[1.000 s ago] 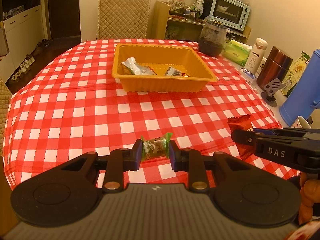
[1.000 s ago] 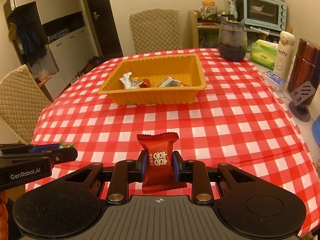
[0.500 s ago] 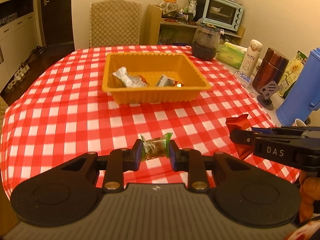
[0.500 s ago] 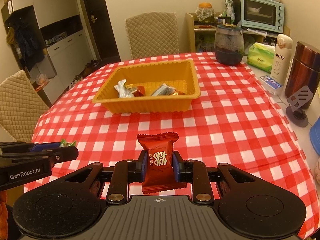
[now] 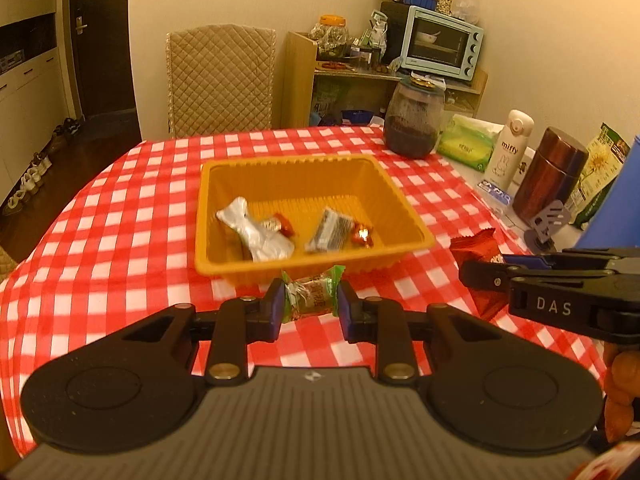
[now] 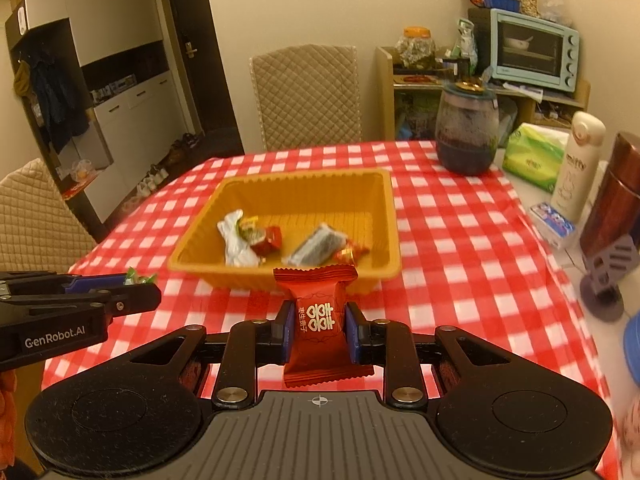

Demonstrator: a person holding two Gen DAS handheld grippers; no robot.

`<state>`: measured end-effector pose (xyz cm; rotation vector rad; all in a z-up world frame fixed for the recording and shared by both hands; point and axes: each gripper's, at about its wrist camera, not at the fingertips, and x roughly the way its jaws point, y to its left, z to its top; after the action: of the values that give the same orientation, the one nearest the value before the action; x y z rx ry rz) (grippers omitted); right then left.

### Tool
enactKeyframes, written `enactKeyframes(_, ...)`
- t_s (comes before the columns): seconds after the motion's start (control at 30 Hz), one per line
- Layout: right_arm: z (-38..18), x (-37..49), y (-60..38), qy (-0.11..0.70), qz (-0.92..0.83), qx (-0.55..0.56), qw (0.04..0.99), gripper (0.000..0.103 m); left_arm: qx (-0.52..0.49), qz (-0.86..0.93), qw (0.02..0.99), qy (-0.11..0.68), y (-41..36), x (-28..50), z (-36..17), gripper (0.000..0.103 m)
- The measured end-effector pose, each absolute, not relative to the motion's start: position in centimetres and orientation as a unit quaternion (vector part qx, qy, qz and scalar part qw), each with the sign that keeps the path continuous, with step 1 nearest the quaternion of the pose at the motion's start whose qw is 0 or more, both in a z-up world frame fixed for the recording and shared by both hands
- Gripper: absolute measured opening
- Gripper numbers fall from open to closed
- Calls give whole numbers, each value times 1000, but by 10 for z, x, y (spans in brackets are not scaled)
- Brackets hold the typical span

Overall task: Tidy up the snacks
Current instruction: 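Carry both candies over the orange tray and open both grippers to release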

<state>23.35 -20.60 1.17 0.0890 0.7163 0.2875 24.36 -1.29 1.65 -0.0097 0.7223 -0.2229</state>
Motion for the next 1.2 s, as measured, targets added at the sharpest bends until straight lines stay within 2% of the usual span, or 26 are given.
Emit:
enactKeyframes(0.7,15,350,-200,365,156,70,915,27,-35,-118,925,359,-3,355,18,25)
enactKeyframes(1.2,-3,383,-196,379,148,66,911,27,-23,-131,916,379,-21,391,-11,25)
